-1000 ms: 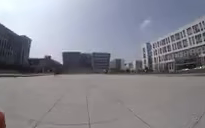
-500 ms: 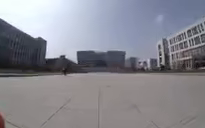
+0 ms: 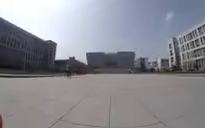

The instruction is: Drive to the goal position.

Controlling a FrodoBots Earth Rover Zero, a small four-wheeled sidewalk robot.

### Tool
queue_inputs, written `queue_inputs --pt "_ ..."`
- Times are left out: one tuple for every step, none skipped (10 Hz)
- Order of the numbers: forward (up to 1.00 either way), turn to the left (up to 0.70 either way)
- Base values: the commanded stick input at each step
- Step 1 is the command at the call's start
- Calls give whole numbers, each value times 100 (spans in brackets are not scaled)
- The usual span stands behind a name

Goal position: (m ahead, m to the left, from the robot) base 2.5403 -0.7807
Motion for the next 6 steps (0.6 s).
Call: queue_inputs --pt "100 0" --pt "100 0" --pt "100 0" --pt "100 0" --pt "100 0" --pt "100 0"
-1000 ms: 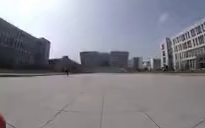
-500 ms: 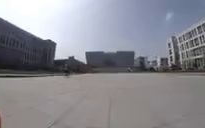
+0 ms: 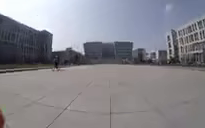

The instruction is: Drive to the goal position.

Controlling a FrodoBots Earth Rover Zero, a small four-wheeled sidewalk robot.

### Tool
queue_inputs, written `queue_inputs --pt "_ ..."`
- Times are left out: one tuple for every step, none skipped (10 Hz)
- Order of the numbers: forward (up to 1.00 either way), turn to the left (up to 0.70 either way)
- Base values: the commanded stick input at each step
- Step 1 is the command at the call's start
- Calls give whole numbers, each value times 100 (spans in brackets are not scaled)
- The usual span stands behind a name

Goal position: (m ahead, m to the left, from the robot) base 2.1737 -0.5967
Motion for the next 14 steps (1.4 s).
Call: queue_inputs --pt "100 0" --pt "100 0" --pt "100 0" --pt "100 0" --pt "100 0" --pt "100 0" --pt "100 0" --pt "100 0" --pt "100 0" --pt "100 0" --pt "100 0" --pt "100 0" --pt "100 0" --pt "100 0"
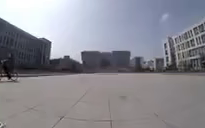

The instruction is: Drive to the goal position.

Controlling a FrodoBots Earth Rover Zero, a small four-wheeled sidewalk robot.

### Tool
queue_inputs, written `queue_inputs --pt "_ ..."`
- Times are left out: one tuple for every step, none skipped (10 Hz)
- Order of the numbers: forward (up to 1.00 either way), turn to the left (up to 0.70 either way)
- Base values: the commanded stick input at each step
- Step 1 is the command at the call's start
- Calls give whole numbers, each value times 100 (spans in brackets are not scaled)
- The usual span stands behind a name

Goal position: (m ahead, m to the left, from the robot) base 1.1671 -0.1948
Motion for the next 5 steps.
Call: queue_inputs --pt "100 0" --pt "100 0" --pt "100 0" --pt "100 0" --pt "100 0"
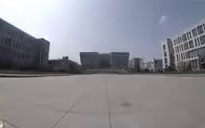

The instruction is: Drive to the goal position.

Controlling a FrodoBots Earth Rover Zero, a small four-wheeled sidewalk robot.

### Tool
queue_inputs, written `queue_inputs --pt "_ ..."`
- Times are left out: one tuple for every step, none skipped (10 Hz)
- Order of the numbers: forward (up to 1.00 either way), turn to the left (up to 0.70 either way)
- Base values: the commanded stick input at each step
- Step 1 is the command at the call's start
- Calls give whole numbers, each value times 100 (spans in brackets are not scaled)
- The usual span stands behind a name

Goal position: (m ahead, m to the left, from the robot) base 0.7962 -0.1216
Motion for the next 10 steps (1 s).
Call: queue_inputs --pt "100 0" --pt "100 0" --pt "100 0" --pt "100 0" --pt "100 0" --pt "100 0" --pt "100 0" --pt "100 0" --pt "100 0" --pt "100 0"
